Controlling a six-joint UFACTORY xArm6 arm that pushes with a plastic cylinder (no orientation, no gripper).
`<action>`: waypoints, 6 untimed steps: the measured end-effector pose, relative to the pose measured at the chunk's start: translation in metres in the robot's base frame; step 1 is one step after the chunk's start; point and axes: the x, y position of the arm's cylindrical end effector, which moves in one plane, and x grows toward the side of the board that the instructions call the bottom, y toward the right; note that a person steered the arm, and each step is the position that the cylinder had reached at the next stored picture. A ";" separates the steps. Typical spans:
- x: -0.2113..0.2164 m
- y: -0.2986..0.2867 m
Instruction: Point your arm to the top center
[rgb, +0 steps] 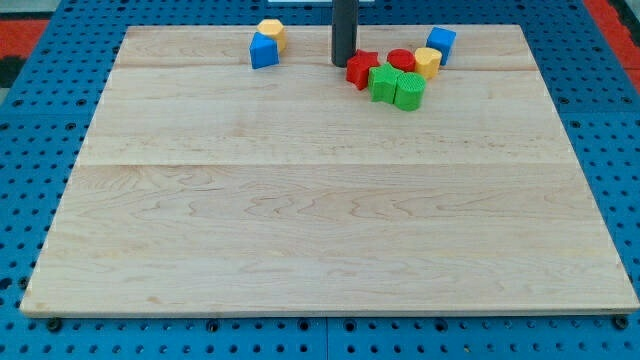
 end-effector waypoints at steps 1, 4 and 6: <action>0.000 0.000; -0.072 -0.035; -0.072 -0.079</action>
